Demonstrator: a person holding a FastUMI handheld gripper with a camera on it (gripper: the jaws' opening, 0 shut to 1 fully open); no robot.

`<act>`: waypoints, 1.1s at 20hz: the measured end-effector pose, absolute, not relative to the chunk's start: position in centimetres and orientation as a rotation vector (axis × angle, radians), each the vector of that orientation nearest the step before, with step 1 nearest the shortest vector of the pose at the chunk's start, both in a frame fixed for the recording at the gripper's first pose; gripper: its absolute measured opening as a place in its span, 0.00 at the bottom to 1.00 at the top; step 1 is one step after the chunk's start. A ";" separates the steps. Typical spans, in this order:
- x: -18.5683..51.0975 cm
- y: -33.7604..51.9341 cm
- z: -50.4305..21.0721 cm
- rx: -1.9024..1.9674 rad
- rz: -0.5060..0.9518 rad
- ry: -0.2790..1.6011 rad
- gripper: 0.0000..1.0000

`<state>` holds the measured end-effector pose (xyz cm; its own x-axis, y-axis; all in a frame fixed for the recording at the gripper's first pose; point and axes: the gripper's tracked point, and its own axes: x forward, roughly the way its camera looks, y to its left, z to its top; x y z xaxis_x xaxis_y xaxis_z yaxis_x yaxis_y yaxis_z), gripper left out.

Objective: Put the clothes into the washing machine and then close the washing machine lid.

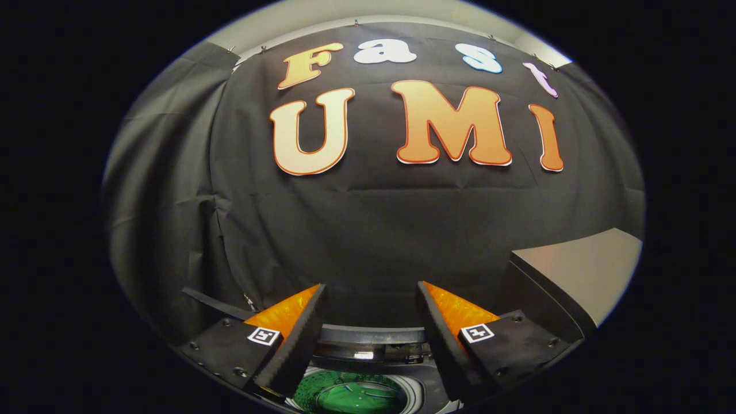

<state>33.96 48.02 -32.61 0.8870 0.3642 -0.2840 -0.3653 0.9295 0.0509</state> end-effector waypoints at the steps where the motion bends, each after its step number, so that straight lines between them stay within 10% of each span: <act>1: 33.5 47.9 -32.7 -0.003 0.379 0.295 0.99; 22: 26.7 46.3 -38.7 -0.041 0.408 0.406 0.99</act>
